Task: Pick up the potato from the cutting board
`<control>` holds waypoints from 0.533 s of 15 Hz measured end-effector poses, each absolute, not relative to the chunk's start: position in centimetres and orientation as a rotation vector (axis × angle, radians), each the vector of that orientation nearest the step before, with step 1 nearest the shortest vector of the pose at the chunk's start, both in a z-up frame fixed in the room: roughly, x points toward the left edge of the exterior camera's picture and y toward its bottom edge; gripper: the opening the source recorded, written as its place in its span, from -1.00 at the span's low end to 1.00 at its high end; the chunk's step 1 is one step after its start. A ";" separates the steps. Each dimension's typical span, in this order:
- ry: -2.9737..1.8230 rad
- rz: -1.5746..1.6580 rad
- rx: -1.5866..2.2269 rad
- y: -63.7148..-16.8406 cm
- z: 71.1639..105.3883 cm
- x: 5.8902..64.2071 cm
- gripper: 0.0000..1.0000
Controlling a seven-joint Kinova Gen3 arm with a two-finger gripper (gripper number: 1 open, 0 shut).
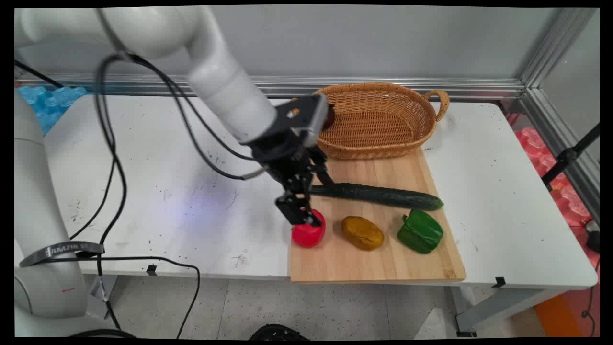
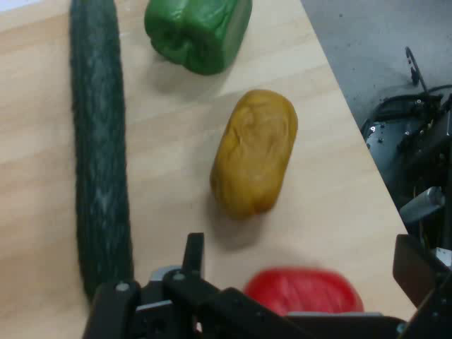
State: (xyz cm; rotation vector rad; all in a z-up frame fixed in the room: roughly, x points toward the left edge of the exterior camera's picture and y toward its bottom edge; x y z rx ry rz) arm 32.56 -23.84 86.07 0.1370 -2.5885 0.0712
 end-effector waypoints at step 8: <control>-2.625 0.050 0.051 -26.0 81.3 27.0 1.00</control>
